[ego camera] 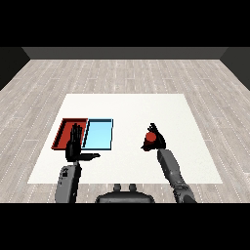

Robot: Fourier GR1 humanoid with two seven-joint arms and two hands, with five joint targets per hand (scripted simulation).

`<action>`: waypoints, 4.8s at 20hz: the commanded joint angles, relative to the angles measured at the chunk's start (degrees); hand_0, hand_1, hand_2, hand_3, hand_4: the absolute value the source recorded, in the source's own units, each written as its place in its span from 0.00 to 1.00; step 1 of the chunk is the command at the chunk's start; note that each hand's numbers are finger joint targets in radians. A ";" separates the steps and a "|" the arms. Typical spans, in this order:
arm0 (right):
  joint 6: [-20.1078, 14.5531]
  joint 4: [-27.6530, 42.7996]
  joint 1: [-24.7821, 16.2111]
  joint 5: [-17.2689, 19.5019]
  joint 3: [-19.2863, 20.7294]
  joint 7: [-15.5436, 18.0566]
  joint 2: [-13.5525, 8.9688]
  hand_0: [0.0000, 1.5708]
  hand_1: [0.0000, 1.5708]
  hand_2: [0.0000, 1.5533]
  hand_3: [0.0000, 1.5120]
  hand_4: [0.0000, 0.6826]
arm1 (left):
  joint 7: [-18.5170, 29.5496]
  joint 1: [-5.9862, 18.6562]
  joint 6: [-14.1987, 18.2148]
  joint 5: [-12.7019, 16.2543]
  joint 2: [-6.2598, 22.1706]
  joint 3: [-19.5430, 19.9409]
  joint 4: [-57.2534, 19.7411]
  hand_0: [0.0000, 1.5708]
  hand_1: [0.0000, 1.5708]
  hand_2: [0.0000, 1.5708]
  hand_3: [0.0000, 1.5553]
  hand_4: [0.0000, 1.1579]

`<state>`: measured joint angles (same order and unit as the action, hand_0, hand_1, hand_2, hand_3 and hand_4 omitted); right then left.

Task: Pick the red can and put it in the red box

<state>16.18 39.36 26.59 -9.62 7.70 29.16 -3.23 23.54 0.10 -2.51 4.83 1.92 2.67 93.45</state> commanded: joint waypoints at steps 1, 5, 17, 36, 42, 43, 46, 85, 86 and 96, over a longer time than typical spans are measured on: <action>-2.28 0.28 -0.31 0.67 -1.04 0.06 1.92 0.00 0.00 0.00 0.00 0.00 | 1.90 1.99 -2.33 2.62 1.42 2.72 -4.53 0.00 0.00 0.00 0.00 0.00; -4.13 -4.69 1.73 2.94 -1.04 2.73 0.98 0.00 0.00 0.00 0.00 0.00 | -0.78 3.72 0.46 -0.26 0.26 0.22 -2.19 0.00 0.00 0.00 0.00 0.00; -18.62 -4.26 3.25 5.47 -1.31 0.38 3.12 0.93 0.93 0.93 0.93 0.87 | 3.35 1.07 -0.38 -0.45 -0.20 0.15 -3.63 0.00 0.00 0.00 0.00 0.00; -16.98 30.39 -7.64 6.21 -6.94 -10.85 -0.62 0.92 0.92 0.92 0.91 0.92 | -2.12 5.31 0.78 -3.13 -0.86 -3.19 -4.69 0.00 0.00 0.00 0.00 0.00; -13.80 36.94 -8.40 4.32 -5.93 -13.07 -2.70 0.92 0.92 0.92 0.92 0.95 | -2.18 2.91 -1.36 -2.46 -0.94 -4.97 -4.83 0.00 0.00 0.00 0.00 0.00; -17.98 40.84 -9.77 6.01 -8.63 -14.72 0.95 0.92 0.92 0.92 0.92 0.96 | -4.70 2.42 0.14 -3.04 -1.88 -7.55 -3.42 0.00 0.00 0.00 0.00 0.00; -28.69 40.39 -8.09 5.97 -18.83 -15.25 3.10 0.92 0.92 0.92 0.92 0.96 | -8.67 3.57 4.62 -2.45 -1.90 -12.19 -1.66 0.00 0.00 0.00 0.00 0.00; -46.41 34.67 -2.19 -8.74 -39.64 -7.50 3.23 0.95 0.95 0.93 0.91 0.91 | -1.79 21.16 20.09 14.92 -1.92 -32.55 -27.57 0.00 0.00 0.00 0.00 0.00; -48.44 33.16 1.49 -9.83 -40.18 -8.67 3.23 0.94 0.94 0.93 0.91 0.91 | -1.50 15.87 19.39 12.58 -1.92 -33.40 -22.33 0.00 0.00 0.00 0.00 0.00; -52.70 28.83 6.69 -16.23 -45.85 -6.74 3.22 0.94 0.94 0.94 0.91 0.94 | -1.91 17.87 17.72 11.64 -1.90 -30.32 -23.41 0.00 0.00 0.00 0.00 0.14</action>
<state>-34.47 72.18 29.78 -20.91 -35.31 20.02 -0.28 21.93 18.37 15.25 17.79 0.63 -27.80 68.61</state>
